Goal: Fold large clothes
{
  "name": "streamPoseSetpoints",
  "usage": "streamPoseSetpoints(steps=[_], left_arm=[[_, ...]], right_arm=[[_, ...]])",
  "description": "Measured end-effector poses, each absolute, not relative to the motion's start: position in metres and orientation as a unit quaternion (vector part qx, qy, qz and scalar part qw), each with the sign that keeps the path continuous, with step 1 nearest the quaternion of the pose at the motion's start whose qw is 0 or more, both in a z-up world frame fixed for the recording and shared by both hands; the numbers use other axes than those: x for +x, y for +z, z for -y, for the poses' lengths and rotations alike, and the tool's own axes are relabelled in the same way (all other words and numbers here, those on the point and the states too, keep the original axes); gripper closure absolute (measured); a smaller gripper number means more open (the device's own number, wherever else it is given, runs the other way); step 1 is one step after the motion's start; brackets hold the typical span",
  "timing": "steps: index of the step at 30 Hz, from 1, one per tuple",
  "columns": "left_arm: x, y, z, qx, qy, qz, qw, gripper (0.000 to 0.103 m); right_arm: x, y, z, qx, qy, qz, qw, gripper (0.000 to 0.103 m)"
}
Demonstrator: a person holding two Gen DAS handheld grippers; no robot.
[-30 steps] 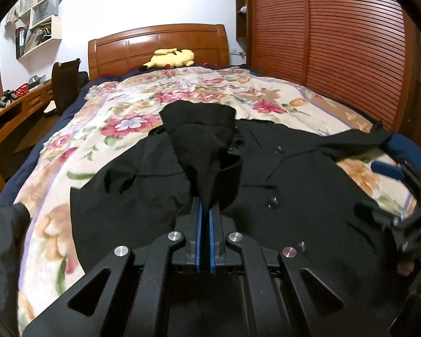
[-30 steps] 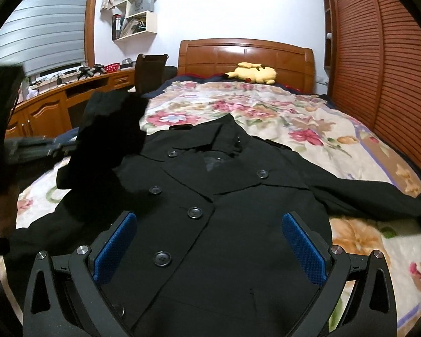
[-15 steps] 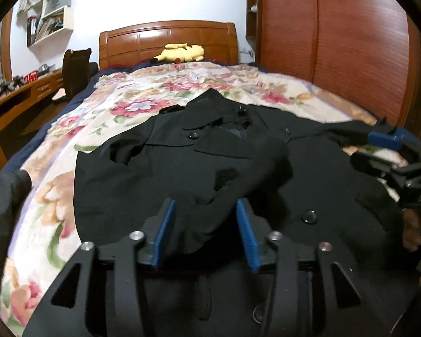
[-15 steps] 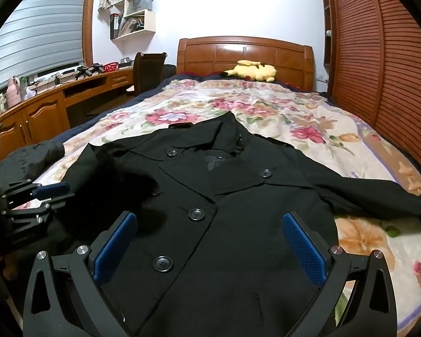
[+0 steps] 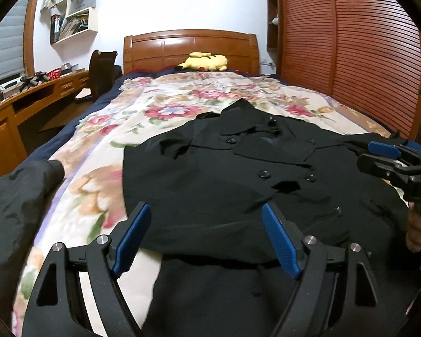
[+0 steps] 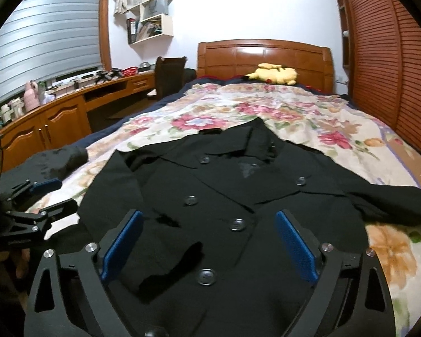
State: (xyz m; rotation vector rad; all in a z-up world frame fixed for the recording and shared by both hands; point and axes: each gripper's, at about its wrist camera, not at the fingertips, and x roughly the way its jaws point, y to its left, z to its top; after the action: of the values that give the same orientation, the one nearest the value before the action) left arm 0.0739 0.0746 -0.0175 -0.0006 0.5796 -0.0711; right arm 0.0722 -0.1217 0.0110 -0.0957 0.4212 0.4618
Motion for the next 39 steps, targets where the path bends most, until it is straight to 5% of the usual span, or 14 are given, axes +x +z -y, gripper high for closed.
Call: streamPoseSetpoints(steps=[22, 27, 29, 31, 32, 39], left_arm=[[0.074, -0.03, -0.09, -0.01, -0.028, -0.3, 0.953, 0.021], [0.074, -0.031, -0.09, -0.005, -0.023, -0.301, 0.953, 0.021], [0.074, -0.032, -0.088, -0.002, -0.022, -0.3, 0.954, 0.021], [0.073, -0.031, -0.088, 0.0, -0.022, -0.298, 0.954, 0.021], [0.073, -0.031, -0.088, 0.0, -0.021, -0.297, 0.955, 0.021], [0.07, -0.028, -0.076, -0.004, -0.039, -0.291, 0.956, 0.021]], right_arm=[[0.139, -0.045, 0.098, -0.093, 0.263, -0.333, 0.901, 0.019], [0.138, -0.043, 0.089, -0.099, 0.267, -0.343, 0.895, 0.045], [0.135, -0.041, 0.09, -0.092, 0.269, -0.339, 0.897, 0.073], [0.134, -0.04, 0.089, -0.085, 0.272, -0.334, 0.898, 0.081], [0.132, -0.038, 0.091, -0.079, 0.271, -0.328, 0.901, 0.093], [0.104, -0.001, 0.127, -0.031, 0.258, -0.246, 0.934, 0.096]])
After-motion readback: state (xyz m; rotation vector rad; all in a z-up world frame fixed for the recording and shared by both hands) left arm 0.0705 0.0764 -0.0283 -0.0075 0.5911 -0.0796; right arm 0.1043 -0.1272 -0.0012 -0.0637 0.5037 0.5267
